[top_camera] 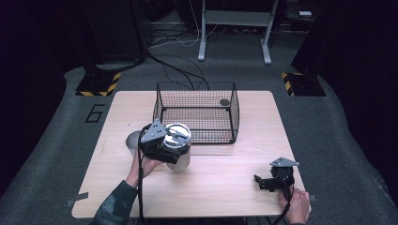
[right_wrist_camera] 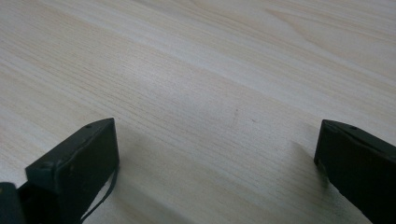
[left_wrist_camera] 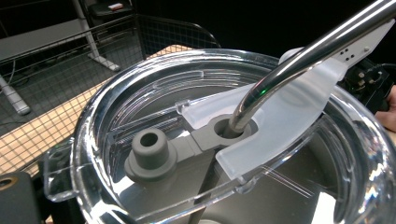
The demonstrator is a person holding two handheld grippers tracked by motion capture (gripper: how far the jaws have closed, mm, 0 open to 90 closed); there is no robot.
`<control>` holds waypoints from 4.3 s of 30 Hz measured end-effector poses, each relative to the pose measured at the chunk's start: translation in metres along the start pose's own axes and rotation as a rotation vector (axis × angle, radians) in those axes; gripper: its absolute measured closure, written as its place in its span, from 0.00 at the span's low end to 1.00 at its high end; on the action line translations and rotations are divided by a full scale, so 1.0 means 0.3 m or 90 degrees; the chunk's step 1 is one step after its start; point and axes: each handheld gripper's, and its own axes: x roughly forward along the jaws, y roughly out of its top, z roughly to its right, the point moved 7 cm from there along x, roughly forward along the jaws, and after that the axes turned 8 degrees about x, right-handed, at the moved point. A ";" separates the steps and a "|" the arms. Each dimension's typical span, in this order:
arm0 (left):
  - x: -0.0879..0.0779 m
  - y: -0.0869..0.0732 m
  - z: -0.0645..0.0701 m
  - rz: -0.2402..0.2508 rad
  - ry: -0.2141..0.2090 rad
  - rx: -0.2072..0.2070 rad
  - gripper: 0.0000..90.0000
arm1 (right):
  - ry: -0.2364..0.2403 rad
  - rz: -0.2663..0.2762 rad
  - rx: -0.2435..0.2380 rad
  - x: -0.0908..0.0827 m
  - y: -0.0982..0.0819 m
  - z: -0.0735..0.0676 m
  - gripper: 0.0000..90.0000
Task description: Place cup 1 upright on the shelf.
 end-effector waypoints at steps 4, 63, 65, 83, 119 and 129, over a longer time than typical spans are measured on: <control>0.012 0.017 0.000 0.001 -0.010 0.001 0.05 | 0.000 0.001 0.000 0.000 0.000 0.000 0.00; 0.148 0.261 -0.074 0.043 -0.041 0.016 0.05 | 0.000 0.000 -0.001 0.000 0.000 0.000 0.00; 0.153 0.264 -0.082 0.044 -0.042 0.010 0.05 | 0.000 0.000 0.000 0.000 0.000 0.000 0.00; 0.205 0.305 -0.149 0.046 -0.024 -0.007 0.05 | 0.000 0.000 0.000 0.000 0.000 0.000 0.00; 0.384 0.331 -0.281 0.020 0.035 -0.030 0.05 | 0.004 -0.004 -0.001 -0.001 -0.001 0.000 0.00; 0.443 0.306 -0.287 -0.001 0.037 -0.035 0.05 | 0.003 -0.003 -0.002 -0.001 0.000 0.001 0.00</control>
